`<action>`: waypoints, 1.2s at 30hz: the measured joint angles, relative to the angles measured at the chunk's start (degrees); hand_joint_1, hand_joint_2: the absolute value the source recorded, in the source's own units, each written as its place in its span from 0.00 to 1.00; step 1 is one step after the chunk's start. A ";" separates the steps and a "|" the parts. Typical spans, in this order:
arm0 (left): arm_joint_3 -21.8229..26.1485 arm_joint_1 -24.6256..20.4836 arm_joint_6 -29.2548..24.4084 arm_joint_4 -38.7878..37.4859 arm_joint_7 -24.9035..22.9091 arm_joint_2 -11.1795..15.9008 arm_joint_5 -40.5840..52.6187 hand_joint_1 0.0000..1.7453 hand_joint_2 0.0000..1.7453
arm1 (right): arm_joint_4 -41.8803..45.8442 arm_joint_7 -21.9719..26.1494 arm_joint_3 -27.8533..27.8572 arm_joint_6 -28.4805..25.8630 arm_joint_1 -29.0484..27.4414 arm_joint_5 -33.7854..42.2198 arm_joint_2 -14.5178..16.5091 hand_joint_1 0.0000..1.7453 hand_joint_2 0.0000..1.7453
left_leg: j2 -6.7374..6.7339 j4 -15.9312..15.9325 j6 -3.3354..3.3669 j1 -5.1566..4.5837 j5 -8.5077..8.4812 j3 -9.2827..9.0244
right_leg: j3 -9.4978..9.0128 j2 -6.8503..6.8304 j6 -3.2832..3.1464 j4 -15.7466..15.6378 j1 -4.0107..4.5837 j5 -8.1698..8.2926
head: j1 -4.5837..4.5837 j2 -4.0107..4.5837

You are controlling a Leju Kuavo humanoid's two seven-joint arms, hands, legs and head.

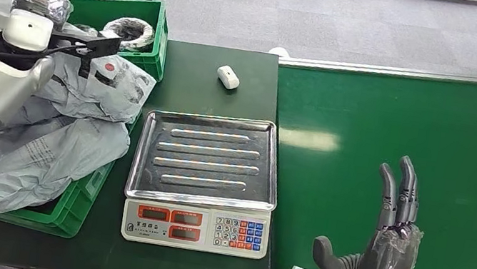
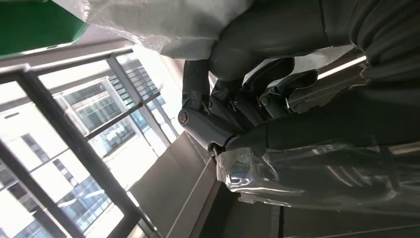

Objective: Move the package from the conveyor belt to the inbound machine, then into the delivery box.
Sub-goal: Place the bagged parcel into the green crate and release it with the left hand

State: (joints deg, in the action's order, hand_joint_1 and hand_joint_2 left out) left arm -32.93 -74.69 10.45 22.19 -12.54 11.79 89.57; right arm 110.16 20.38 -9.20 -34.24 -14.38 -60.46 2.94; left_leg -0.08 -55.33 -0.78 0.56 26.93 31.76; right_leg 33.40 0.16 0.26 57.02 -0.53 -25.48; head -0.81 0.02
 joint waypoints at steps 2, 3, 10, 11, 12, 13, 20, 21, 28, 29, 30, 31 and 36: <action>0.26 0.04 0.69 -0.97 -2.41 0.82 0.00 1.00 1.00 | 0.00 -0.22 0.00 -0.21 -0.01 0.25 -0.26 0.00 0.00 | 0.01 0.00 0.00 0.01 0.00 0.00 | 0.02 0.00 0.00 0.00 0.01 0.00 | 0.01 0.00; 0.43 0.05 0.82 -1.37 -3.77 1.26 0.00 1.00 1.00 | 0.00 -0.38 0.00 -0.21 0.00 0.29 -0.35 0.00 0.00 | 0.01 0.01 0.00 0.02 0.00 0.00 | 0.03 0.00 0.00 0.01 0.02 0.00 | 0.01 0.00; 2.40 0.33 -1.90 -2.75 -13.74 4.28 0.00 1.00 1.00 | -0.23 -1.11 -0.13 0.14 0.90 0.32 -0.52 0.00 0.00 | -0.02 0.03 -0.01 0.03 -0.01 0.03 | 0.06 0.02 -0.01 0.03 0.04 -0.01 | 0.00 -0.01; 2.68 0.36 -2.09 -2.87 -14.13 4.62 0.00 1.00 1.00 | -0.30 -1.15 -0.19 0.14 1.05 0.32 -0.52 0.00 0.00 | 0.00 0.03 -0.01 0.03 -0.01 0.03 | 0.05 0.00 -0.01 0.03 0.04 -0.01 | 0.00 -0.01; 2.89 0.40 -2.23 -2.96 -14.33 4.90 0.00 0.96 1.00 | -0.38 -1.16 -0.23 0.14 1.21 0.32 -0.52 0.00 0.00 | 0.02 0.03 -0.01 0.03 -0.01 0.03 | 0.05 -0.02 -0.01 0.02 0.04 -0.01 | 0.00 -0.01; 3.05 0.45 -2.41 -3.04 -14.59 5.14 0.00 0.72 1.00 | -0.45 -1.17 -0.27 0.14 1.35 0.32 -0.52 0.00 0.00 | 0.04 0.03 -0.01 0.02 -0.01 0.05 | 0.05 -0.03 -0.01 0.02 0.03 -0.01 | -0.01 -0.01; 5.15 1.36 -7.22 -3.18 -18.54 6.80 -0.18 0.00 0.75 | -1.02 -1.63 -0.75 -0.32 1.63 0.38 -0.61 0.00 0.00 | 0.00 0.02 -0.01 0.02 -0.01 0.07 | 0.09 0.00 -0.01 0.01 0.02 -0.01 | 0.00 0.00; 5.77 1.69 -8.82 -3.17 -18.47 6.88 -0.54 0.00 0.50 | -1.15 -1.73 -0.85 -0.56 1.68 0.40 -0.69 0.00 0.00 | 0.03 0.02 -0.01 0.02 -0.01 0.07 | 0.09 -0.02 -0.01 0.01 0.02 -0.01 | 0.00 0.00; 18.12 7.33 -30.82 1.17 3.19 3.09 -22.21 0.00 0.00 | -1.72 -3.01 -1.11 -2.85 1.39 0.15 -1.13 0.00 0.00 | 0.11 0.00 -0.01 0.00 -0.01 0.07 | 0.09 -0.10 -0.02 -0.01 0.01 -0.02 | -0.02 0.01; 20.86 8.54 -32.57 2.59 8.24 1.87 -26.49 0.00 0.00 | -1.72 -3.11 -1.13 -3.08 1.32 0.11 -1.17 0.00 0.00 | 0.13 0.00 -0.01 0.00 -0.01 0.07 | 0.07 -0.12 -0.01 -0.01 0.00 -0.02 | -0.03 0.00; 23.14 9.68 -33.59 3.92 11.50 0.82 -29.13 0.00 0.00 | -1.73 -3.15 -1.14 -3.22 1.28 0.10 -1.22 0.00 0.00 | 0.09 0.00 -0.01 0.00 0.00 0.08 | 0.06 -0.09 -0.01 -0.01 0.00 -0.01 | -0.04 0.00; 24.99 10.65 -34.08 5.05 13.14 -0.08 -30.34 0.00 0.00 | -1.73 -3.19 -1.15 -3.30 1.20 0.09 -1.27 0.00 0.00 | -0.02 0.00 0.00 -0.01 0.01 0.07 | 0.06 0.01 -0.01 -0.01 -0.01 0.00 | -0.03 0.00; 30.86 13.72 -32.43 9.20 17.41 -2.72 -35.12 0.00 0.00 | -1.73 -3.38 -1.18 -3.51 0.71 0.08 -1.40 0.00 0.00 | -0.26 -0.01 -0.01 0.00 0.04 0.03 | 0.19 0.30 -0.02 -0.02 -0.02 0.03 | 0.00 0.00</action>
State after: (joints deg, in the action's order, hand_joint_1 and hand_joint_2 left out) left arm -2.07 -60.97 -21.97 31.39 4.87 9.07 54.45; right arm 108.43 17.00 -10.38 -37.75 -13.66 -60.37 1.54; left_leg -0.33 -55.35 -0.80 0.56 26.97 31.80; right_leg 33.59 0.46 0.23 57.00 -0.55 -25.46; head -0.81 0.02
